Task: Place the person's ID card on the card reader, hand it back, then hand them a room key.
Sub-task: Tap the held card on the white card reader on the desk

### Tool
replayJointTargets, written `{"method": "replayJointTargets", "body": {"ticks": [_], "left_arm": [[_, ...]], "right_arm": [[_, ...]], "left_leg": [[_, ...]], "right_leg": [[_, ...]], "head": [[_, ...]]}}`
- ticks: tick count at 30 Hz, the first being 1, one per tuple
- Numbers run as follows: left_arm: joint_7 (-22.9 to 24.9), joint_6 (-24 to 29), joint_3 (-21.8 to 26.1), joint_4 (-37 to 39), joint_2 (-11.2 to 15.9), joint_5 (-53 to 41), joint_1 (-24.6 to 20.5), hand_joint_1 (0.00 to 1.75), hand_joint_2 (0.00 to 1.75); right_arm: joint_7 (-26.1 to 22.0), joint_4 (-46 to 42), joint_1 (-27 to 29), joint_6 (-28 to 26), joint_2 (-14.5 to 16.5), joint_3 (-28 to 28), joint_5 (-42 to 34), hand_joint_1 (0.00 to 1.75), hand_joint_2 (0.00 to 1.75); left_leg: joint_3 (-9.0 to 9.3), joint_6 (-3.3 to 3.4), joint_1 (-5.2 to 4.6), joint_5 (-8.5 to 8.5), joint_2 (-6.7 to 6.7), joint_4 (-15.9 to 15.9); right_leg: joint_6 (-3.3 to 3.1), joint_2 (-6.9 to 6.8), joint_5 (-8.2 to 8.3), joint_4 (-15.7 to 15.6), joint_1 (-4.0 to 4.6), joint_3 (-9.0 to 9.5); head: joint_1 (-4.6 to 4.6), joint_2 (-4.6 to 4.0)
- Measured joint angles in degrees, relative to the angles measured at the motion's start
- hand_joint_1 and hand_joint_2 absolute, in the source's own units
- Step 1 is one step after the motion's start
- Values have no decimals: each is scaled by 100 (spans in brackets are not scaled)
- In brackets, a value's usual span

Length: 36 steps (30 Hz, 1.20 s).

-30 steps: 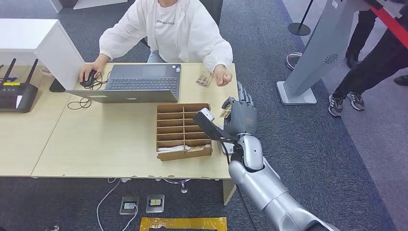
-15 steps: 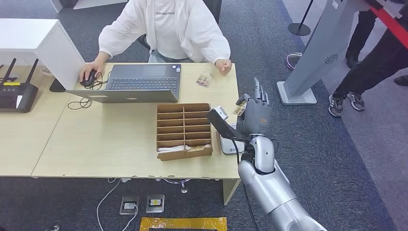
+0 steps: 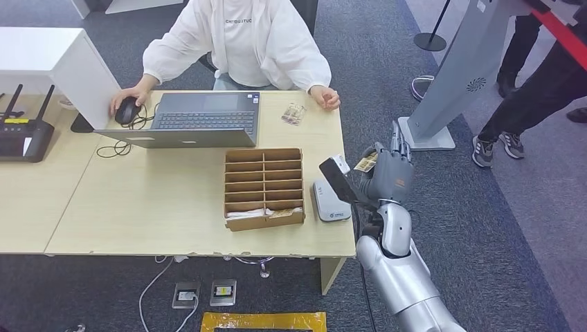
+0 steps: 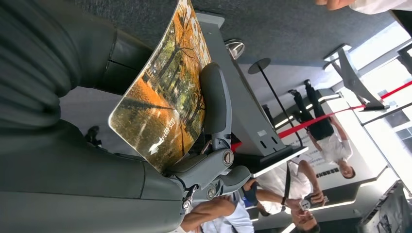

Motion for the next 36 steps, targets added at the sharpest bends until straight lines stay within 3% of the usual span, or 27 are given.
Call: {"method": "replayJointTargets", "body": {"ticks": [36], "left_arm": [[37,-80,-2,-7,-2,-54,-15,0,0]], "right_arm": [[-15,561,178,5,-55,-103,-197,175,175]], "left_leg": [[-5,0,0,0,-1,0]], "right_leg": [[0,-2,0,-1,0,-3]], "head": [[-1,0]]}}
